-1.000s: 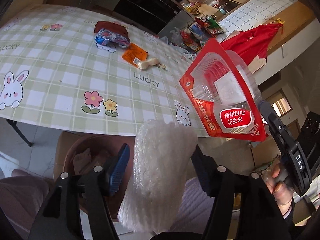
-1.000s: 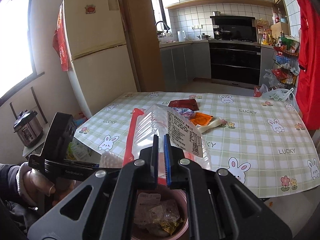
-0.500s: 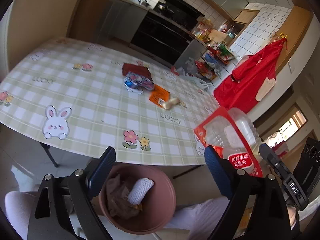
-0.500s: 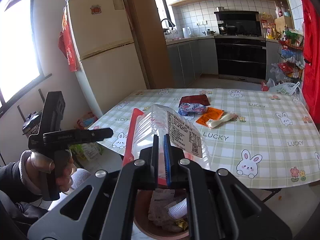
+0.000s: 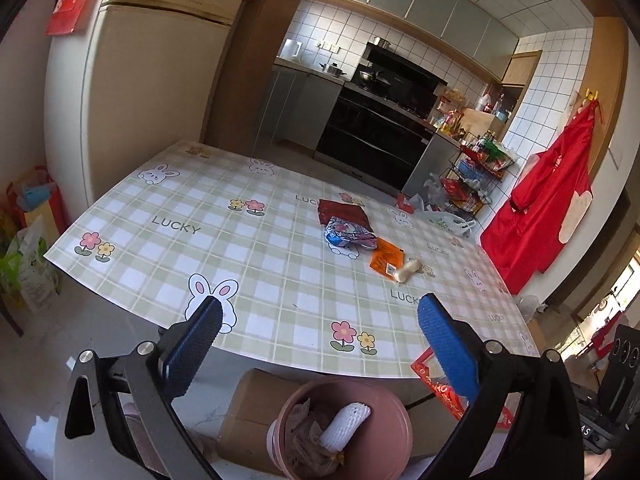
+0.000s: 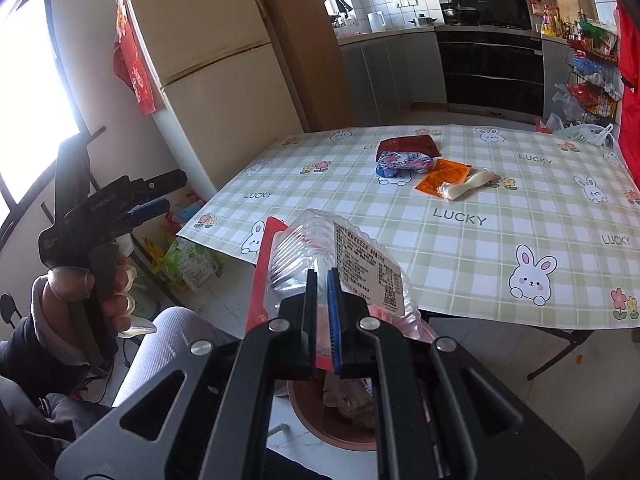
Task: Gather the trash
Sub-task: 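Lower the held tray box into the pink bin and open the right gripper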
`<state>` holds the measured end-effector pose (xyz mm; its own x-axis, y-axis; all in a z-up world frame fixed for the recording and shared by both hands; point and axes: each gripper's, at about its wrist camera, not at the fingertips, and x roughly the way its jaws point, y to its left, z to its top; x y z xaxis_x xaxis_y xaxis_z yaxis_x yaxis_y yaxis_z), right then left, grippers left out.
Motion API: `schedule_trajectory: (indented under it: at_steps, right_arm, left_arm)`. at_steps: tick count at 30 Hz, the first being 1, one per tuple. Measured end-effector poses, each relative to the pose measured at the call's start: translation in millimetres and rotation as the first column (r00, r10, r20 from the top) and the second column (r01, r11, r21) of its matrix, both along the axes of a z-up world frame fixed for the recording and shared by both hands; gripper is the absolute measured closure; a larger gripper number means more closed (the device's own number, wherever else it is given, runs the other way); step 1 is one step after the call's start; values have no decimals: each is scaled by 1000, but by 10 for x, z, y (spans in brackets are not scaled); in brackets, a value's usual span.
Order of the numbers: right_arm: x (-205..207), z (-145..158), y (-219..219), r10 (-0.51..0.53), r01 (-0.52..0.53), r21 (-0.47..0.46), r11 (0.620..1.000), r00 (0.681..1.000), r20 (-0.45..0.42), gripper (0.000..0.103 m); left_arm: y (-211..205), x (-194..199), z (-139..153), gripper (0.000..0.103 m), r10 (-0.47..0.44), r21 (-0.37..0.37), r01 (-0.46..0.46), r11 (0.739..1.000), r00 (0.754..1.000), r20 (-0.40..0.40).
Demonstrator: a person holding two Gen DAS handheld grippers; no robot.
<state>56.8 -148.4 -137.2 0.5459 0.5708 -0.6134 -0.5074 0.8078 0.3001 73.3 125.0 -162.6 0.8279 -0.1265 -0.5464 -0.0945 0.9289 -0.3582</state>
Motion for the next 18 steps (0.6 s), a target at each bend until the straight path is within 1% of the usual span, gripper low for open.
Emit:
schedule_trajectory:
  at_steps: [5,11,12,13,15,17,18]
  right_arm:
    - [1,-33,-7,3,-3,2,1000,1000,-13,94]
    - [39,-87,4,-5,5,-11,1000,999,-32,92]
    - [44,-96,5,-7,7,-15,1000,999,-34,87]
    - [48,-104,9,-11,10,-21,1000,999,-33,79]
    - [51,-113,5,-16,15,-23,1000,999,-31,71]
    - [56,-108,-7,-27,26,-29,999,999,-24,68]
    - [60,-107,-17,-34,33,-33,999,999,-20,62]
  left_arm:
    - [22,-20,-37,7,15,-5,-15,1000,1000,-2]
    - [-25,-25,-4,7,11,12,-11,1000,1000,8]
    - [-29,-27,-6,7,10,11,-10,1000,1000,8]
    - [-27,-27,-6,7,10,9,-10,1000,1000,8]
    - [-49,-20,-10,7,4,13,-4,1000,1000,6]
    - [-67,-14,-10,7,-1,18,1,1000,1000,6]
    - [-76,-12,-10,7,-3,21,3,1000,1000,6]
